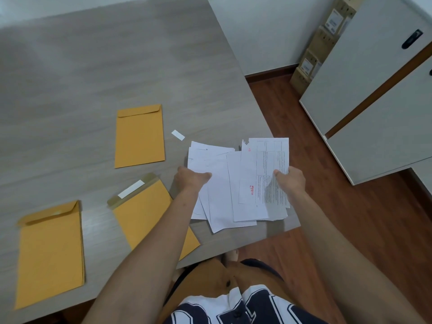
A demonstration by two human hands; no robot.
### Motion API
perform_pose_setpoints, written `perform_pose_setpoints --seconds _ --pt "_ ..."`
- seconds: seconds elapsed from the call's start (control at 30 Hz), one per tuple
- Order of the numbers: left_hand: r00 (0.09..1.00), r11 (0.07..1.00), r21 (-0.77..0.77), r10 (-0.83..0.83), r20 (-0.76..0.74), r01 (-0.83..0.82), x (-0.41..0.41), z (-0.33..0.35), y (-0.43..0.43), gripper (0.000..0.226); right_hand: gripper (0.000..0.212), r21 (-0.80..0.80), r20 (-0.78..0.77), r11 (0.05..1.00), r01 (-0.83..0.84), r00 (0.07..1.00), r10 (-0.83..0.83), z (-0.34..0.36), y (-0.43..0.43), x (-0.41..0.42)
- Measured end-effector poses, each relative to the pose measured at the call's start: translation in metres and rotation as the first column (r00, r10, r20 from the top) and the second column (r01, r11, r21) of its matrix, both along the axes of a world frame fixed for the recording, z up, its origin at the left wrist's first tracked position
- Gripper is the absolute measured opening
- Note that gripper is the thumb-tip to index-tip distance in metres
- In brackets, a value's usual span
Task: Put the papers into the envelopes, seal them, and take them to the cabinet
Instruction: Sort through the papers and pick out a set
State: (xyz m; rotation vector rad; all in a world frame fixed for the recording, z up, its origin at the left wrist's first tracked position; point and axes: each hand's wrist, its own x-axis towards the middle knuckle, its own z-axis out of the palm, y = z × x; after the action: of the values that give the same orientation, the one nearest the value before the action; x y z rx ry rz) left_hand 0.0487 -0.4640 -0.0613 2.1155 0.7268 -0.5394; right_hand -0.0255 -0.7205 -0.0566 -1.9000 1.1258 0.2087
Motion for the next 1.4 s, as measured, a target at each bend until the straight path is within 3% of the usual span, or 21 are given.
perform_pose_setpoints --seconds 0.13,0.27,0.33,0.53,0.7,0.8,1.03,1.2,1.4 --pt "0.998 0.997 0.032 -0.066 -0.012 0.067 -0.001 0.002 0.004 0.059 0.022 0.009 -0.009 1.000 -0.002 1.000 0.002 -0.002 -0.001 -0.001" --pt "0.977 0.926 0.317 -0.214 -0.008 0.205 -0.008 0.007 0.004 0.061 0.018 0.003 -0.021 1.000 -0.004 1.000 0.004 -0.004 0.000 0.000" --pt "0.975 0.925 0.315 -0.222 -0.007 0.213 -0.010 0.011 0.001 0.063 0.023 -0.006 -0.023 1.000 0.003 1.000 -0.003 -0.004 0.001 0.000" --pt "0.997 0.990 0.118 -0.075 0.018 0.072 -0.007 0.015 0.002 0.083 0.024 -0.013 -0.017 1.000 -0.006 1.000 0.005 -0.004 0.002 0.000" --pt "0.996 0.991 -0.134 -0.027 -0.085 0.016 -0.006 0.006 0.010 0.064 0.025 -0.042 -0.032 0.999 -0.029 0.999 0.028 -0.004 0.003 0.000" --pt "0.997 0.983 -0.186 -0.021 -0.076 0.006 -0.005 -0.001 0.019 0.074 0.026 -0.082 -0.046 0.995 -0.051 0.998 0.047 -0.005 0.004 0.001" --pt "0.997 0.951 -0.301 0.078 0.024 -0.067 0.011 0.012 0.056 0.028 0.026 -0.132 -0.074 0.987 -0.090 0.994 0.080 -0.005 0.007 0.004" --pt "0.988 0.921 -0.388 0.085 0.128 -0.029 0.018 0.040 0.079 0.034 0.026 -0.035 -0.074 0.998 -0.060 0.996 0.057 -0.002 0.000 0.003" --pt "0.982 0.831 -0.549 0.165 0.088 -0.091 0.038 0.066 0.104 0.039 0.023 0.194 0.000 0.981 0.005 1.000 -0.005 -0.001 -0.013 0.000"
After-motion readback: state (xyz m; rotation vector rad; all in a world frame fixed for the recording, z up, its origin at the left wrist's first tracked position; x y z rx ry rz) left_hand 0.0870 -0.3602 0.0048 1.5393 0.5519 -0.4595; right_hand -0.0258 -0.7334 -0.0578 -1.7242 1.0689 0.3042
